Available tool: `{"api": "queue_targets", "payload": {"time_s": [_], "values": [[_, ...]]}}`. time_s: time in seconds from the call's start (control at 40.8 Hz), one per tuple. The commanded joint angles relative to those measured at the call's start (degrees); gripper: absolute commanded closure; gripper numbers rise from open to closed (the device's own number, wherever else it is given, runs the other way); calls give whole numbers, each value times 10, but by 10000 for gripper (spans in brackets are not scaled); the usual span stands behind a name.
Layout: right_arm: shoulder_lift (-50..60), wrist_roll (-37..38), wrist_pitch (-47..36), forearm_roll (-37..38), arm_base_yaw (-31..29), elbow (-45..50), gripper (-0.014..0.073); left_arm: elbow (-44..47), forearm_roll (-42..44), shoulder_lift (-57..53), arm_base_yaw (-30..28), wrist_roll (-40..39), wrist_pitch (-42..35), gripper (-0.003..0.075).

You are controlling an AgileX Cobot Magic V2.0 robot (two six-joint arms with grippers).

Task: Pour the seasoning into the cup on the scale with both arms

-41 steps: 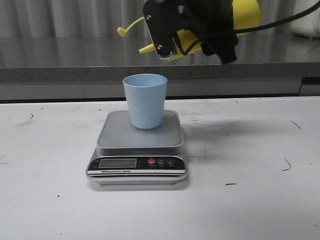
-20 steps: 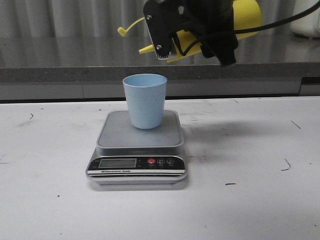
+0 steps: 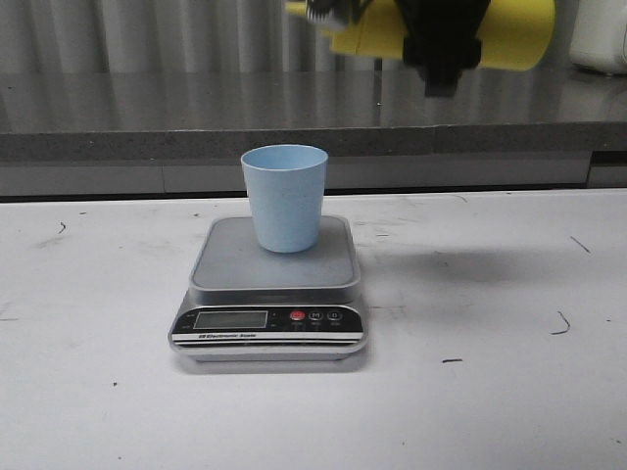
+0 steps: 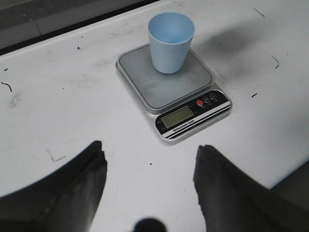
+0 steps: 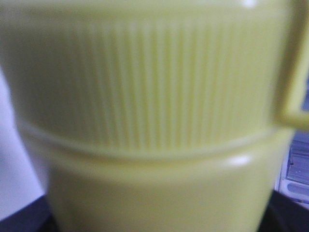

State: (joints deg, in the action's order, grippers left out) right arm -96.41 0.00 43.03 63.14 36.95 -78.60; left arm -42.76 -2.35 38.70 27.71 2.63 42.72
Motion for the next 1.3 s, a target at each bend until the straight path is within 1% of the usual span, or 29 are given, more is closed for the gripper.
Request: {"api": "queue_targets", "payload": {"time_s": [0.0,0.098,0.196,0.245,0.319,0.466,0.539,0.588,0.735,0.833,0.882,1.005,1.176,1.274], "values": [[77,5,-25,24,-6,0,327,-16,-7,0,4,-2,-42,321],[106,21,-25,5,-6,21,327,-16,-7,0,4,-2,-42,321],[136,69,-31,-34,-14,47,327,-16,-7,0,4,-2,-42,321],[153,96,-44,-44,-21,67,327,-16,-7,0,4,-2,-42,321],[181,125,-86,-47,-34,105,327,-16,-7,0,4,-2,-42,321],[231,181,-220,-51,-76,200,327,-16,-7,0,4,-2,-42,321],[242,198,-303,-80,-116,242,327,-16,-7,0,4,-2,-42,321],[243,198,-359,-114,-146,267,327,-16,-7,0,4,-2,-42,321],[243,151,-505,-235,-225,338,327,-16,-7,0,4,-2,-42,321],[235,109,-629,-317,-273,384,327,-16,-7,0,4,-2,-42,321],[223,102,-702,-337,-290,405,327,-16,-7,0,4,-2,-42,321],[173,102,-827,-364,-312,425,327,-16,-7,0,4,-2,-42,321],[84,102,-920,-370,-312,425,327,-16,-7,0,4,-2,-42,321],[34,94,-979,-404,-312,424,327,-16,-7,0,4,-2,-42,321]]}}
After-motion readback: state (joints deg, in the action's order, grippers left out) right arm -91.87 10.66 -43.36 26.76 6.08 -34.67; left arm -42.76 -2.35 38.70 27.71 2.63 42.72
